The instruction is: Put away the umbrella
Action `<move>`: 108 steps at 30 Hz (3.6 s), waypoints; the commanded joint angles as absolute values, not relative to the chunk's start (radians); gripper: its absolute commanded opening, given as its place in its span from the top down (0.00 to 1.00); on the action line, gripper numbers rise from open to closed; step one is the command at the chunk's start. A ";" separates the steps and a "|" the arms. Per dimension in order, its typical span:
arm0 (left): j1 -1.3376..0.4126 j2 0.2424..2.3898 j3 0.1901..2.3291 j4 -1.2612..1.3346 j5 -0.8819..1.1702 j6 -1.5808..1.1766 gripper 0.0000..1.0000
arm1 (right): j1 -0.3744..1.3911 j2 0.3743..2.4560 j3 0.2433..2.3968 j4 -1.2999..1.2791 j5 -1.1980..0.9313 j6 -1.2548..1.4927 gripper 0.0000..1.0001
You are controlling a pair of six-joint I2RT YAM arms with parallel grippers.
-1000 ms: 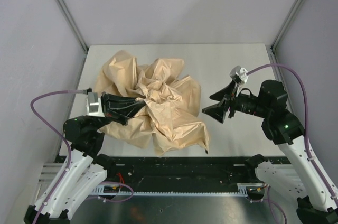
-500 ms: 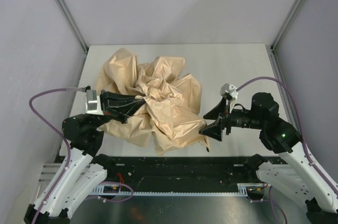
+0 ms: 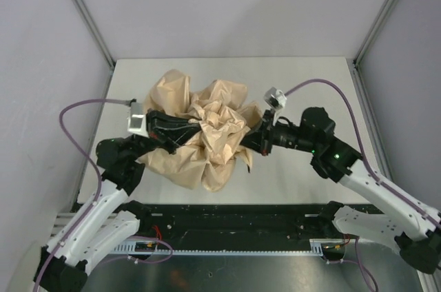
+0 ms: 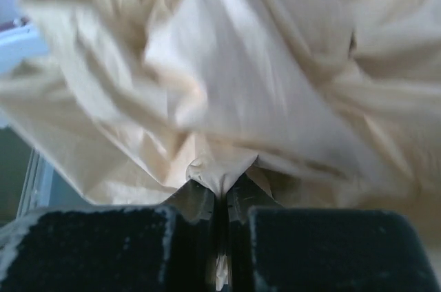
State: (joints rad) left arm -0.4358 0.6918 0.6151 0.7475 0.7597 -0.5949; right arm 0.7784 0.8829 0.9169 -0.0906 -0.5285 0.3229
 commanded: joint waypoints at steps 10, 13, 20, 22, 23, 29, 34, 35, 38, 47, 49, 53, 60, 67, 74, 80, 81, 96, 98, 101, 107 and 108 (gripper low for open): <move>-0.655 0.851 0.602 0.967 0.657 -0.711 1.00 | 0.816 1.096 1.216 -0.165 -0.288 0.328 0.84; -0.654 0.843 0.585 0.992 0.568 -0.748 1.00 | 0.815 1.073 1.219 -0.227 -0.282 0.301 0.66; -0.601 0.877 0.579 1.121 0.537 -0.899 1.00 | 0.814 1.003 1.222 -0.319 -0.242 0.309 0.27; -0.566 0.894 0.561 1.223 0.571 -0.948 1.00 | 0.814 0.970 1.223 -0.332 -0.222 0.323 0.18; -0.543 0.900 0.545 1.278 0.578 -0.978 1.00 | 0.814 0.954 1.223 -0.340 -0.215 0.333 0.14; -0.410 0.909 0.483 1.512 0.621 -1.030 1.00 | 0.813 0.876 1.223 -0.398 -0.162 0.483 0.02; -0.375 0.905 0.522 1.521 0.644 -0.941 1.00 | 0.813 0.858 1.220 -0.407 -0.139 0.640 0.01; -0.371 0.912 0.538 1.521 0.650 -0.935 1.00 | 0.813 0.856 1.217 -0.424 -0.119 0.667 0.01; -0.358 0.922 0.572 1.522 0.644 -0.918 1.00 | 0.814 0.811 1.152 -0.432 -0.038 0.791 0.01; -0.314 0.936 0.672 1.522 0.618 -0.837 1.00 | 0.826 0.776 0.740 0.134 -0.116 1.373 0.09; -0.306 0.944 0.686 1.522 0.601 -0.833 1.00 | 0.850 0.801 0.734 0.142 -0.127 1.383 0.09; -0.302 0.964 0.713 1.524 0.565 -0.849 1.00 | 0.897 0.837 0.715 0.211 -0.119 1.378 0.09; -0.301 0.975 0.703 1.544 0.522 -0.880 1.00 | 0.906 0.917 0.694 0.647 -0.188 1.361 0.41; -0.301 0.972 0.636 1.545 0.395 -0.903 1.00 | 0.908 0.950 0.693 1.010 -0.286 1.193 0.96; -0.301 0.986 0.619 1.549 0.286 -0.955 1.00 | 0.941 1.128 0.717 1.554 -0.489 1.247 1.00; -0.288 0.971 0.613 1.551 0.242 -0.982 1.00 | 1.030 1.154 0.750 1.583 -0.609 1.188 0.90; -0.284 0.971 0.611 1.551 0.235 -0.990 1.00 | 1.036 1.147 0.751 1.580 -0.623 1.175 0.88; -0.252 0.987 0.587 1.559 0.214 -1.045 1.00 | 1.062 1.140 0.767 1.492 -0.768 1.153 0.59; -0.242 0.985 0.580 1.559 0.209 -1.051 1.00 | 1.068 1.118 0.768 1.347 -0.804 1.094 0.49; -0.237 0.986 0.577 1.557 0.210 -1.067 1.00 | 1.078 1.053 0.780 0.943 -0.801 0.903 0.29; -0.237 0.983 0.604 1.516 0.224 -1.059 1.00 | 1.134 0.807 0.785 0.158 -0.141 0.593 0.02; -0.237 0.983 0.606 1.502 0.215 -1.058 1.00 | 1.138 0.775 0.781 0.104 -0.045 0.585 0.01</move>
State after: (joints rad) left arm -0.2462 0.9970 0.5697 1.2739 0.2638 -1.0477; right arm 1.1126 0.9009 0.7448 0.5781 -0.5026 0.7818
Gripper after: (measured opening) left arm 0.036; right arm 0.968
